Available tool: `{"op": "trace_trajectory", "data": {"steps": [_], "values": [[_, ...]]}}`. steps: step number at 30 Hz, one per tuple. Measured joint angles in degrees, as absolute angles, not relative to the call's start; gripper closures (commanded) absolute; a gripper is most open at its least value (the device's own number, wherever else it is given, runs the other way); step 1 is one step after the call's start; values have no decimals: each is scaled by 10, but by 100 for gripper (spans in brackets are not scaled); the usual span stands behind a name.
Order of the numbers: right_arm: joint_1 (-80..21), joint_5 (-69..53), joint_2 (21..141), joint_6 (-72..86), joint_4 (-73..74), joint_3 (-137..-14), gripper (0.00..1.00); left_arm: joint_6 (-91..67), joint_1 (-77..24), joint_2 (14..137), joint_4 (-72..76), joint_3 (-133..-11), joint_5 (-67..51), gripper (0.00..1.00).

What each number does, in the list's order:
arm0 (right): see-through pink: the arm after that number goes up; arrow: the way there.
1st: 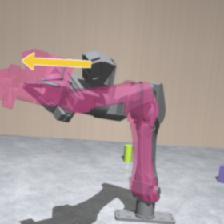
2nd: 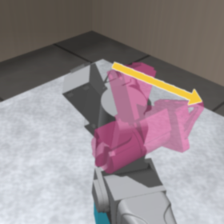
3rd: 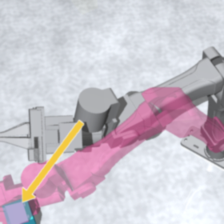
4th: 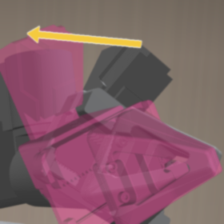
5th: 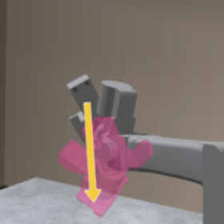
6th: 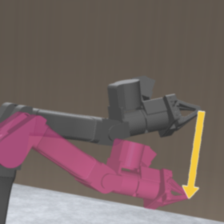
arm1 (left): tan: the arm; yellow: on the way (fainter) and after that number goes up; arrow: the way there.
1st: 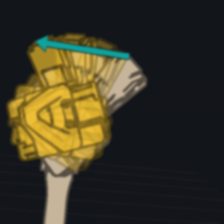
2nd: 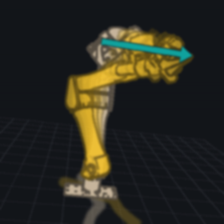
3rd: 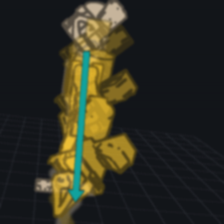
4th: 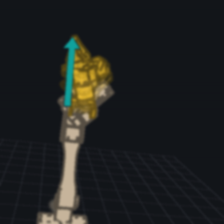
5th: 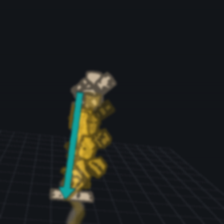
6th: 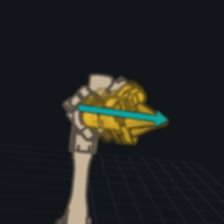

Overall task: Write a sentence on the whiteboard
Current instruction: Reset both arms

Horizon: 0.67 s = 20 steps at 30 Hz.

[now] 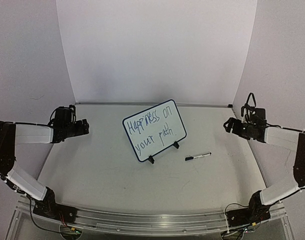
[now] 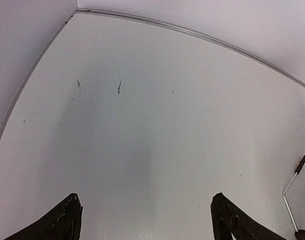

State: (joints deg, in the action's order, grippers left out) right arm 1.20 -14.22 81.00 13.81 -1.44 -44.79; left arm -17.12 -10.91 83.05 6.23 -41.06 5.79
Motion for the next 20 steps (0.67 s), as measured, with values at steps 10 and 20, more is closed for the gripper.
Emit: {"op": "trace_trajectory", "data": {"steps": [10, 20], "values": [[13, -139, 692, 77, -244, -268, 2, -81, -109, 787, 266, -292, 149, 2], [13, -125, 693, 60, -316, -241, 2, -47, -109, 792, 331, -273, 179, 1]]}}
